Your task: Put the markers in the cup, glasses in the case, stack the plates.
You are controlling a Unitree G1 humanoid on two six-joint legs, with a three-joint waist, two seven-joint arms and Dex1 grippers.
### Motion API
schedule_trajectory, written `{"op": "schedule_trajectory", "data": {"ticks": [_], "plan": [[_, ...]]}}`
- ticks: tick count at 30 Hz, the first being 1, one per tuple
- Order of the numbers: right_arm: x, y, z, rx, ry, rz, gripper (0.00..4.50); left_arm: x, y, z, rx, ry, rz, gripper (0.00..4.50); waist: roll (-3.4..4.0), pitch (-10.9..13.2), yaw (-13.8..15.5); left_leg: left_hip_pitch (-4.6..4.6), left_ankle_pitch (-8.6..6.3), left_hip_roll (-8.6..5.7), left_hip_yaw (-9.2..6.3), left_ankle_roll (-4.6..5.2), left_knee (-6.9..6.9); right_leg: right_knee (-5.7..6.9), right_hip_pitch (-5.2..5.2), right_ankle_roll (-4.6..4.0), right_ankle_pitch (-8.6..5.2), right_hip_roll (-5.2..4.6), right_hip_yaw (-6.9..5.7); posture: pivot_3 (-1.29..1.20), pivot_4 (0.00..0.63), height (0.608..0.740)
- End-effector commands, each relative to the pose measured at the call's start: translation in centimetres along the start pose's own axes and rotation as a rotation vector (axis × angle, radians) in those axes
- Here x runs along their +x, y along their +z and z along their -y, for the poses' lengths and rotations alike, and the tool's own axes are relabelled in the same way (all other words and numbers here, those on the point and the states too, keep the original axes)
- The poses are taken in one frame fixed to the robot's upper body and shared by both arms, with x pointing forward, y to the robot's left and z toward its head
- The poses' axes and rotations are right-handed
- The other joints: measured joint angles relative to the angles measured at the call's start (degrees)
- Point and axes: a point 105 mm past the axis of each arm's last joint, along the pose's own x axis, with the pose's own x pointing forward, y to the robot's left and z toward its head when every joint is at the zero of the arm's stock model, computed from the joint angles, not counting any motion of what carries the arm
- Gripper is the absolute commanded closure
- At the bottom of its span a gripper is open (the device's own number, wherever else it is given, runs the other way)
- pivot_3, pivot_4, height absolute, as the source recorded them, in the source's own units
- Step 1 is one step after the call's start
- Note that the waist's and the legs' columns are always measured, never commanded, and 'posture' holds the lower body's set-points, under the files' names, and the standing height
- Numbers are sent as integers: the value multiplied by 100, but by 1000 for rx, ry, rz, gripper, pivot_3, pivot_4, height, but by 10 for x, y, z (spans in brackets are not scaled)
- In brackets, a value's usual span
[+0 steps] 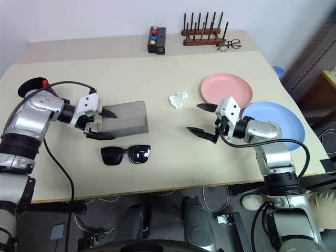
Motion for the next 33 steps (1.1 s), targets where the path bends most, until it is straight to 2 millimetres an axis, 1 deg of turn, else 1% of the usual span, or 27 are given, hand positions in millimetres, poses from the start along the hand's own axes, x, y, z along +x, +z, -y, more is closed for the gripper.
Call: {"op": "schedule_trajectory", "data": {"ticks": [1, 6, 8, 10, 14, 23, 27, 33], "plan": [[-1, 11, 4, -37, -15, 35, 0, -13, 19, -7, 9, 18, 64, 63, 0, 0, -1, 0, 0, 0, 0, 0, 0, 0, 0, 0, 0, 0, 0, 0, 150, 740], [0, 10, 5, -38, -21, 36, 0, -3, 29, 24, -15, -154, 91, 63, 0, 0, -13, -1, 0, 0, 0, 0, 0, 0, 0, 0, 0, -1, 1, 0, 150, 740], [0, 10, 5, -36, -24, 36, 0, 1, 29, 34, -25, -194, 90, 63, 0, 0, -16, 1, 0, 1, 0, 0, -1, 1, 0, 0, 0, 0, 1, 0, 150, 740], [-1, 10, 5, -35, -26, 36, 0, 2, 29, 39, -35, -217, 88, 63, 0, 0, -11, 2, 0, 1, 0, 0, 0, 6, -1, 0, -1, 0, 1, 0, 150, 740], [-2, 9, 4, -30, -30, 36, 0, 3, 29, 45, -64, -243, 95, 63, 0, 0, -7, 3, 0, 1, 0, 0, 5, 8, 0, -1, -2, 1, 1, 0, 150, 740], [-2, 9, 2, -25, -34, 35, 0, 21, 22, 62, -73, -321, 82, 63, 0, 0, -4, 2, 0, 0, 0, 0, 6, 8, 0, -2, -1, 1, 2, 0, 150, 740], [-2, 9, 2, -26, -35, 36, 0, 26, 17, 63, -79, -336, 65, 63, 0, 0, -3, 2, 0, 0, 0, 0, 6, 8, 0, -2, -2, 1, 2, 0, 150, 740], [-2, 9, 0, -22, -40, 37, 0, 37, 3, 59, -108, -322, 38, 63, 1, -1, -2, 2, 0, 0, 0, 0, 6, 8, 0, -2, -1, 1, 2, 0, 150, 740]]}}
